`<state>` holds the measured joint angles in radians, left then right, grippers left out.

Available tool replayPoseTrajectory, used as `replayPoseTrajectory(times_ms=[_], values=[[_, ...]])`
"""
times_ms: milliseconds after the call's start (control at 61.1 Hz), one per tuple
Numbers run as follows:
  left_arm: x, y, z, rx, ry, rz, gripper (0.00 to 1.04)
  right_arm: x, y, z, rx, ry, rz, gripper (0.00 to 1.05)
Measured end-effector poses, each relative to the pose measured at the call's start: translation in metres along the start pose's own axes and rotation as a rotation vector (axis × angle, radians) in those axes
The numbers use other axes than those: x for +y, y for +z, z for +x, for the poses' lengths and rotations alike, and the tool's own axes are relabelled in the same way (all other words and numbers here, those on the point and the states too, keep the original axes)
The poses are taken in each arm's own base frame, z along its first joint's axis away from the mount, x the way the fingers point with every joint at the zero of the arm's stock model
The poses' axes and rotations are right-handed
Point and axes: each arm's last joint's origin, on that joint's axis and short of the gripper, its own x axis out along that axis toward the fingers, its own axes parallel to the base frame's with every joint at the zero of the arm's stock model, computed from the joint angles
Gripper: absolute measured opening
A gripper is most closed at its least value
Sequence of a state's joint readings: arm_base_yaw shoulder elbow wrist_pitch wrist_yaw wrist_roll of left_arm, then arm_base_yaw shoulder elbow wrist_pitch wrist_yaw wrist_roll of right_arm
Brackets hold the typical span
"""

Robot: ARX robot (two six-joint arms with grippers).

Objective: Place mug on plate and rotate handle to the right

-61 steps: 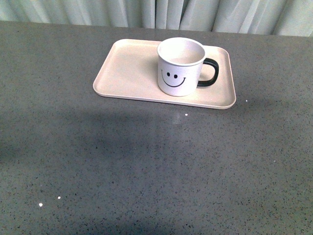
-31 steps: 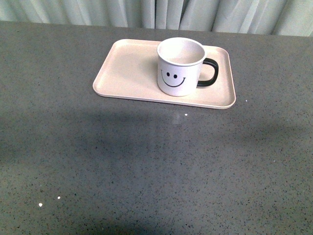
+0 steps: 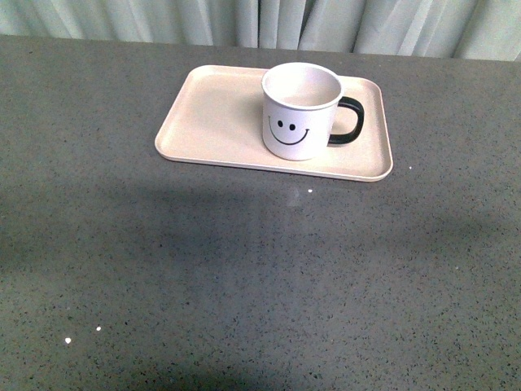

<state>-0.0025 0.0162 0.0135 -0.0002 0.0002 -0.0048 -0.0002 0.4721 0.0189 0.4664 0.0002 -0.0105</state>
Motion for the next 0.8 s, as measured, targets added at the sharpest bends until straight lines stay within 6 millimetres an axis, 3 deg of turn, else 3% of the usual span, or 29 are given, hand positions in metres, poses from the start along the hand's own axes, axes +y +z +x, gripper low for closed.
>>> replayPoseTrajectory(times_ms=[721, 802], values=[[0.0, 0.0, 0.0, 0.0, 0.0, 0.0, 0.95, 0.0, 0.001, -0.02, -0.006, 0.0, 0.0, 0.02], [0.0, 0.0, 0.0, 0.0, 0.0, 0.0, 0.95, 0.0, -0.003, -0.029, 0.023, -0.001, 0.0, 0.02]])
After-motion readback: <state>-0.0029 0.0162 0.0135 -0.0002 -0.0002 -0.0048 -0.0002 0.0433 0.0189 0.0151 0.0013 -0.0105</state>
